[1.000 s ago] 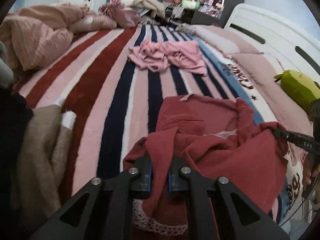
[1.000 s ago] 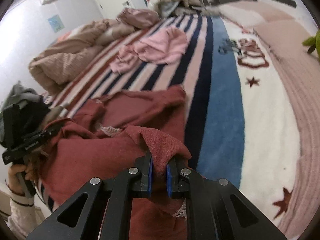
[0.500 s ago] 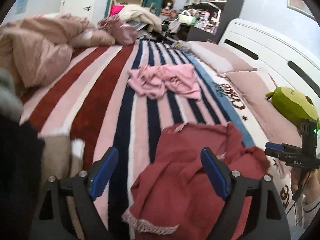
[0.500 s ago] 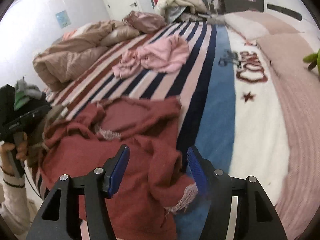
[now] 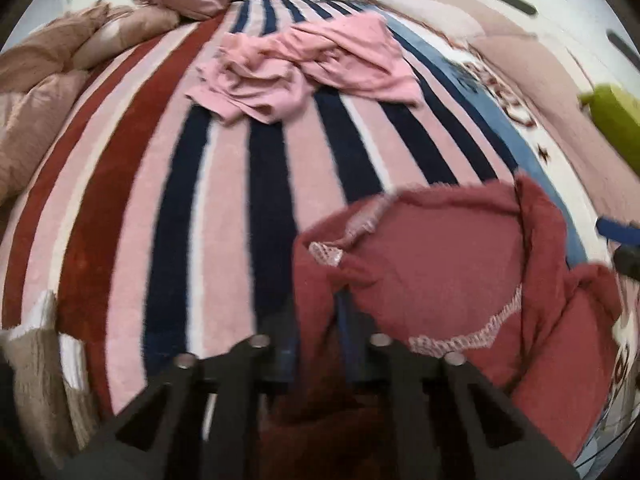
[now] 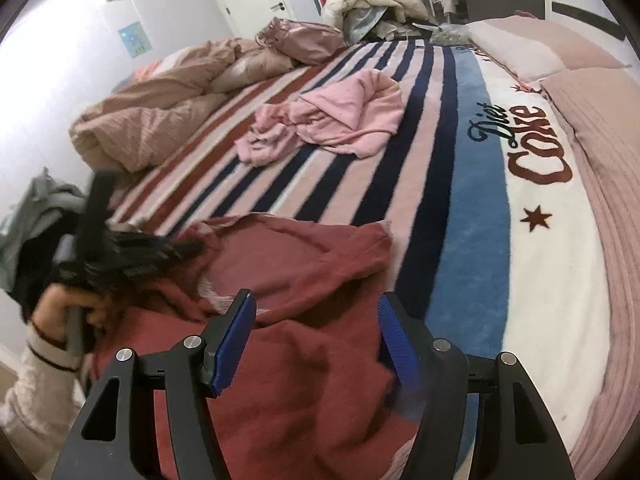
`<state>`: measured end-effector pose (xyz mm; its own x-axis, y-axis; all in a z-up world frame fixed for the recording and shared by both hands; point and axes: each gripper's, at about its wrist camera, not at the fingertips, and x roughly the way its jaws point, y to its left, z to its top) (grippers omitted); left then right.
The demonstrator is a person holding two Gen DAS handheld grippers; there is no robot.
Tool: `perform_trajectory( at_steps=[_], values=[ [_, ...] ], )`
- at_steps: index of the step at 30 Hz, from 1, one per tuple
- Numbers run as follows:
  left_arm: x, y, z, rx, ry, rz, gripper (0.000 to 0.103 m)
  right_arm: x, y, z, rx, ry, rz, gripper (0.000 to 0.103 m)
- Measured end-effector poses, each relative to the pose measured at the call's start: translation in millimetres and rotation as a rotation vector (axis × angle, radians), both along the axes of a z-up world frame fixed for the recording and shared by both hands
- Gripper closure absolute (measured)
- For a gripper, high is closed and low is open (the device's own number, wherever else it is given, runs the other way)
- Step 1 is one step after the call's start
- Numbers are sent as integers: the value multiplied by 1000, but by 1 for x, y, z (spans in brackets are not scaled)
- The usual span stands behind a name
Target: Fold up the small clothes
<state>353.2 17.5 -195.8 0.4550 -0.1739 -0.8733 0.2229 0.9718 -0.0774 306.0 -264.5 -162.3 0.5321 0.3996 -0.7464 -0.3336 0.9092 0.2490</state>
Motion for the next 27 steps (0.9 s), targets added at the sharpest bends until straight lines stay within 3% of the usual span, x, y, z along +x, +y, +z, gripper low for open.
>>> perform_trajectory(
  at_steps=[3, 6, 10, 11, 13, 14, 18, 21, 23, 26, 27],
  values=[
    [11, 21, 6, 15, -45, 76, 95, 6, -4, -7, 8, 13, -7, 44],
    [24, 34, 2, 97, -57, 126, 98, 10, -7, -14, 9, 29, -11, 44],
    [30, 52, -4, 29, -22, 150, 96, 11, -10, -17, 15, 36, -13, 44],
    [25, 52, 2, -1, -40, 138, 90, 9, -10, -15, 16, 32, -11, 44],
    [10, 46, 18, -55, -71, 81, 36, 5, -12, -11, 7, 21, -13, 44],
    [3, 39, 25, -68, -86, 38, 31, 4, -12, -9, 4, 18, -14, 44],
    [-14, 1, 27, -32, -65, -81, 31, 0, -10, -5, -3, 12, -12, 44],
    [-13, -21, 10, 46, -26, -91, 34, -4, -9, -4, 0, 11, -10, 44],
    [-10, -29, -5, 145, -12, -74, 46, -7, -9, -4, -10, 8, -9, 44],
    [-9, -27, -6, 162, -42, -43, 80, -9, -11, -5, -20, 9, -11, 44],
    [-12, -23, -2, 146, -58, -32, 96, -10, -12, -6, -20, 11, -14, 44]
  ],
)
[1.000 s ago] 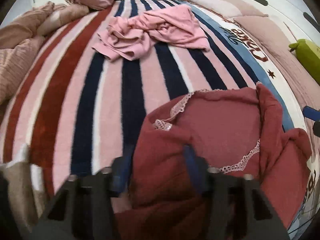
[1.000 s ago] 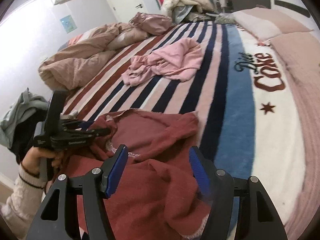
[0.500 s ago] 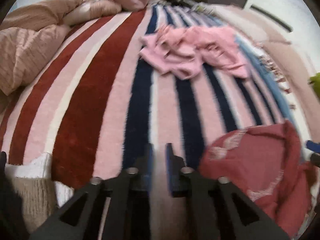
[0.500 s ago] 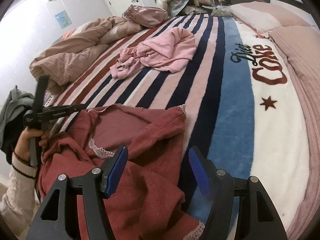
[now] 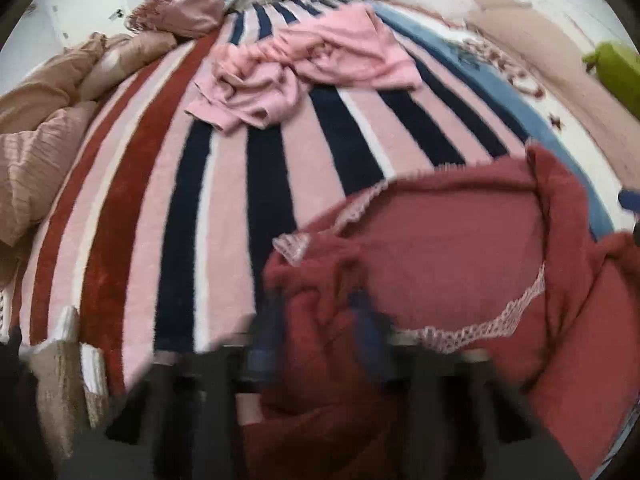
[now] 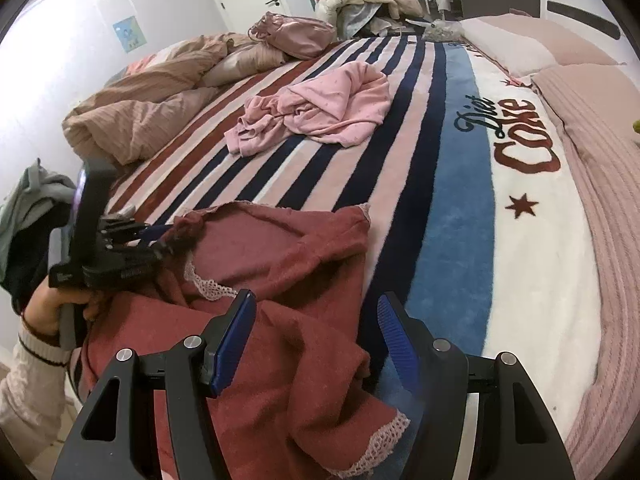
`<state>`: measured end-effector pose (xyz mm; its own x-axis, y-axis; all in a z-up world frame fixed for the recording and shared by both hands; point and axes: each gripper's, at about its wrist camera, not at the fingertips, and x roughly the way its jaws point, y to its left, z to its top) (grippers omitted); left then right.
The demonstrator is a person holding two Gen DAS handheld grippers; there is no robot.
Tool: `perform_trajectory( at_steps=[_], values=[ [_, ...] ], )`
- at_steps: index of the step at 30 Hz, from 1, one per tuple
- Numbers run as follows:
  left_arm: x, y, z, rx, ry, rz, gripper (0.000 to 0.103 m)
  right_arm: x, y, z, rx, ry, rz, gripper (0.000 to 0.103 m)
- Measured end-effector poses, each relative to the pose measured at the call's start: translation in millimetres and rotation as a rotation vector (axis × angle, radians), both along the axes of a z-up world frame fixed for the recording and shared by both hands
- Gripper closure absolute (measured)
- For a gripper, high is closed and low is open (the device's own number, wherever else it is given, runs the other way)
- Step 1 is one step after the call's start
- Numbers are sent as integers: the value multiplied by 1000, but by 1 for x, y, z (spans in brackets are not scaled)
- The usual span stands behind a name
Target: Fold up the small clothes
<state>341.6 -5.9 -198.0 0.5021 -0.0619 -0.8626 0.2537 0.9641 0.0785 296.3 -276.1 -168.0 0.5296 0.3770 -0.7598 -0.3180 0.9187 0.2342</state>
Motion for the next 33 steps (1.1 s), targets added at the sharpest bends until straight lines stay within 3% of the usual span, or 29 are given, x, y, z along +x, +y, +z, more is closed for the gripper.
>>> perform_trajectory(
  at_steps=[4, 10, 14, 15, 18, 19, 21, 25, 30, 33],
  values=[
    [-5, 31, 21, -120, -40, 51, 97, -1, -3, 0, 2, 0, -4, 44],
    [9, 67, 4, -152, -6, 140, 97, 2, -3, -4, 2, 3, -1, 44],
    [16, 68, -10, -151, 15, 153, 93, 4, 1, -10, -5, 19, 1, 44],
    [15, 67, -8, -151, 11, 149, 90, 3, 1, -10, -4, 21, 3, 44],
    [-4, 68, 12, -182, -26, 121, 48, -6, 0, -5, 1, 19, 14, 44],
    [-15, 69, 21, -182, -62, 112, 40, -12, -1, -2, -3, 16, 20, 44],
    [-44, 70, 40, -150, -130, 116, 37, -27, -2, 3, -29, 8, 35, 44],
    [-100, 70, 52, -215, -136, 49, 36, -66, 7, 9, -102, -25, 115, 43],
    [-153, 67, 44, -233, -125, 38, 27, -105, 19, 3, -75, 4, 180, 34],
    [-177, 64, 32, -197, -122, 19, 26, -127, 34, 0, -129, -55, 233, 32]
  ],
)
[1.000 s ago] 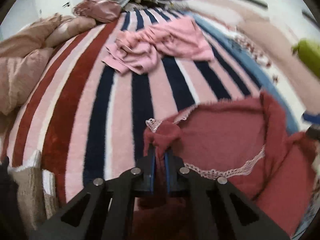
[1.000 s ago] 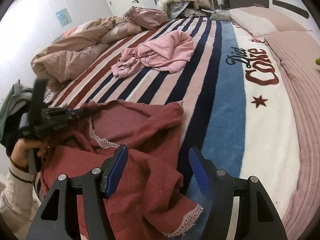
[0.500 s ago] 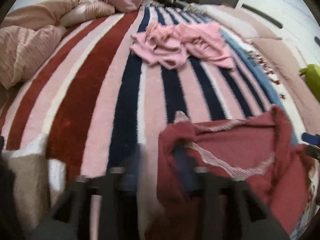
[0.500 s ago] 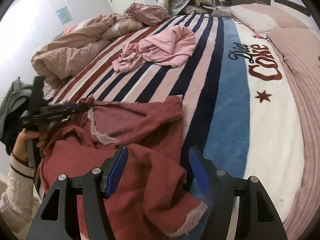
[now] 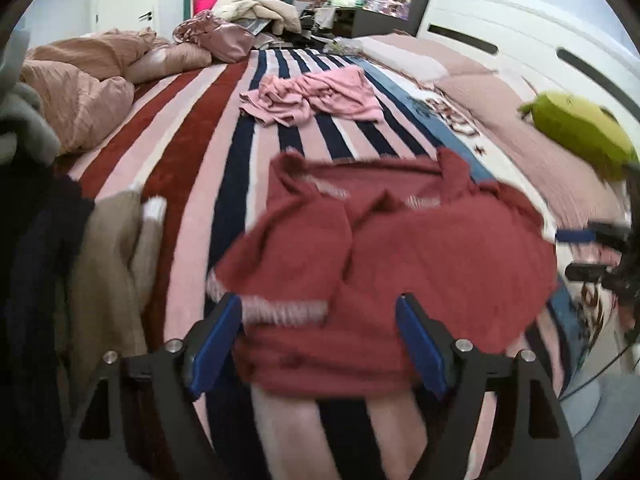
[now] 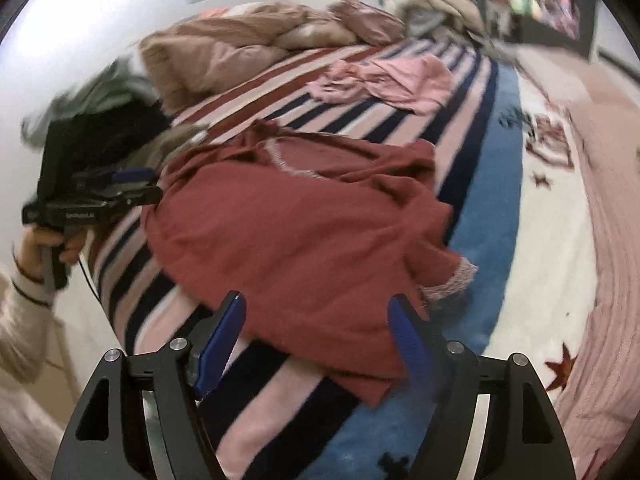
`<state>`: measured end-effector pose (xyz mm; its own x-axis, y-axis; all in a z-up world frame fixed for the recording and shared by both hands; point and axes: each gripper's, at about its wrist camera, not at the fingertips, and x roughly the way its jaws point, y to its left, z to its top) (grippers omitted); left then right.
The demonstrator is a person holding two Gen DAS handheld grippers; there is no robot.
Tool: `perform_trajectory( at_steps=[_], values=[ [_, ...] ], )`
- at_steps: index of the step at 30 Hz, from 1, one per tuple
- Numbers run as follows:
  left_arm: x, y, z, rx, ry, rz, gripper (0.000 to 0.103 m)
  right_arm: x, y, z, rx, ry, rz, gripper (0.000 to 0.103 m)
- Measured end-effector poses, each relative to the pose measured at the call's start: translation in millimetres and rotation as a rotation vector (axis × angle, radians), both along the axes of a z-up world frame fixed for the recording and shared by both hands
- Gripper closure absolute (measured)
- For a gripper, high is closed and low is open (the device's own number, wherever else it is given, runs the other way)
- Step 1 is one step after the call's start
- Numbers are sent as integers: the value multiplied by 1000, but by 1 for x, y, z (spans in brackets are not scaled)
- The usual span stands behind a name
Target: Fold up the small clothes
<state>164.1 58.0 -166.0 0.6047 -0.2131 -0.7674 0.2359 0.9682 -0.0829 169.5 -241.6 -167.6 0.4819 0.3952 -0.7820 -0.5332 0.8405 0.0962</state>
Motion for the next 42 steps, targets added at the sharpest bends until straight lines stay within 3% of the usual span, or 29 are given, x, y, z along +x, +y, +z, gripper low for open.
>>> perform_trajectory(
  at_steps=[8, 12, 15, 19, 22, 24, 30, 34, 37, 42],
  values=[
    [-24, 3, -17, -71, 62, 19, 23, -33, 45, -22, -194, -106, 156, 28],
    [-30, -3, -12, -162, 68, -49, 23, -34, 58, -37, -344, -172, 144, 28],
    [-34, -15, -15, -141, 74, -86, 23, -29, 59, -44, -398, -213, 119, 31],
    [-35, -27, -24, -104, 93, -113, 37, -15, 51, -37, -316, -198, 54, 61],
    [-35, -22, -19, -131, 74, -99, 48, -8, 45, -25, -230, -191, 35, 79],
    [-40, -25, -13, -112, 55, -119, 48, -3, 44, -20, -204, -191, 23, 96],
    [-43, -31, -5, -46, 8, -137, 48, 20, 37, 7, -53, -182, -11, 97],
    [-31, -33, -2, 22, -24, -125, 48, 33, 41, 16, -78, -199, -19, 99],
    [-20, -37, -2, 120, -42, -104, 48, 50, 40, 17, -76, -177, -36, 99],
    [-3, -39, 0, 116, -23, -142, 47, 75, 38, 18, -93, -149, -68, 99]
  ],
)
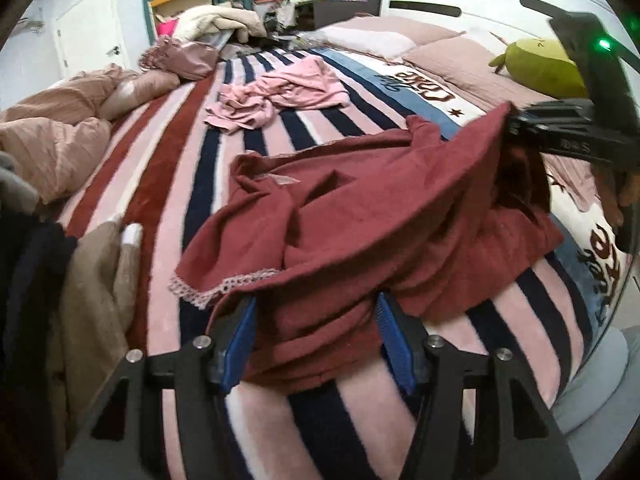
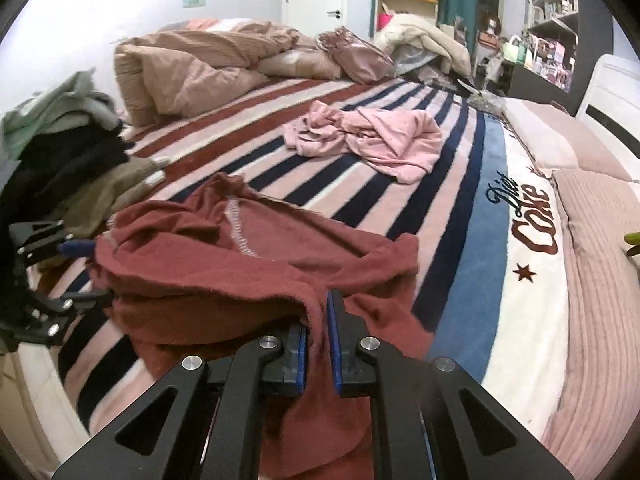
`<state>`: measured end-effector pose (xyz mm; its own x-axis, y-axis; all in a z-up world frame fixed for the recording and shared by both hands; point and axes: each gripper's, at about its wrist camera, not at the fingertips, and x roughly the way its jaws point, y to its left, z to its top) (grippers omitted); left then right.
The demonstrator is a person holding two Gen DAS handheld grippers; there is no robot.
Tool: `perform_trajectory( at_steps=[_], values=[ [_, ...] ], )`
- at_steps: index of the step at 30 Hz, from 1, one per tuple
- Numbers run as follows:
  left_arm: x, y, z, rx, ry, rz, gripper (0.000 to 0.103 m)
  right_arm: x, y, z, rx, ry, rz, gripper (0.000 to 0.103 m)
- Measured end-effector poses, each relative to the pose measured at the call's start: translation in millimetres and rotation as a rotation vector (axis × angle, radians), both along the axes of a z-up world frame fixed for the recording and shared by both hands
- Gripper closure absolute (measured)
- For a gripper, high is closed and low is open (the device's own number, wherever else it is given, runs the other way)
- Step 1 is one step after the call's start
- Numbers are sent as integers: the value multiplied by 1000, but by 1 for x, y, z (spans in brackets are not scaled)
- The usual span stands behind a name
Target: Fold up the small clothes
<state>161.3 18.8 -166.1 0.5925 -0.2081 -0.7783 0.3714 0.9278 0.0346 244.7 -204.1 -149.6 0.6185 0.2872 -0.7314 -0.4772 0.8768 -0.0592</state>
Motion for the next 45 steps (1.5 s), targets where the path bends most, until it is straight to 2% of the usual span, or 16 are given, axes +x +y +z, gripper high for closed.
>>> perform_trajectory(
  at_steps=[3, 6, 8, 9, 10, 13, 15, 20, 22, 25, 29, 31, 32, 36, 40, 45],
  values=[
    [-1, -4, 0, 12, 1, -59, 32, 18, -2, -2, -14, 19, -13, 99],
    [1, -10, -9, 67, 22, -80, 34, 27, -5, -5, 1, 45, -23, 99],
    [3, -9, -14, 82, 35, -79, 53, 29, -5, -8, 4, 52, -24, 99],
    [4, -8, -16, 95, 36, -68, 70, 29, -5, -9, 6, 53, -25, 99],
    [5, -7, -17, 102, 39, -56, 80, 29, -6, -10, 10, 56, -25, 99],
    [7, 1, -8, 32, 43, -47, 90, 28, -6, -10, 6, 52, -27, 99],
    [11, 8, 5, -25, 30, -48, 90, 28, -8, -8, 3, 47, -30, 99],
    [32, 28, 25, -222, 105, -97, 90, 32, -17, -1, 27, 53, -29, 99],
    [39, 36, 26, -266, 138, -102, 90, 32, -20, 1, 43, 60, -18, 99],
    [42, 42, 26, -259, 137, -77, 90, 32, -20, 1, 33, 61, -9, 99],
    [41, 48, 36, -298, 121, -72, 92, 37, -18, -1, 18, 67, -6, 99],
    [43, 46, 39, -239, 91, -43, 97, 39, -17, -2, 18, 69, -2, 99],
    [46, 41, 40, -190, 68, -29, 98, 41, -16, -2, 16, 69, -2, 99],
    [73, 28, 43, -86, -16, 49, 98, 59, -14, -6, -25, 81, -25, 99],
    [130, 24, 35, -106, -36, 146, 98, 88, -23, -16, 11, 140, -81, 98],
    [199, 13, 8, -38, 10, 207, 96, 116, -33, -30, 34, 173, -137, 70]
  ],
)
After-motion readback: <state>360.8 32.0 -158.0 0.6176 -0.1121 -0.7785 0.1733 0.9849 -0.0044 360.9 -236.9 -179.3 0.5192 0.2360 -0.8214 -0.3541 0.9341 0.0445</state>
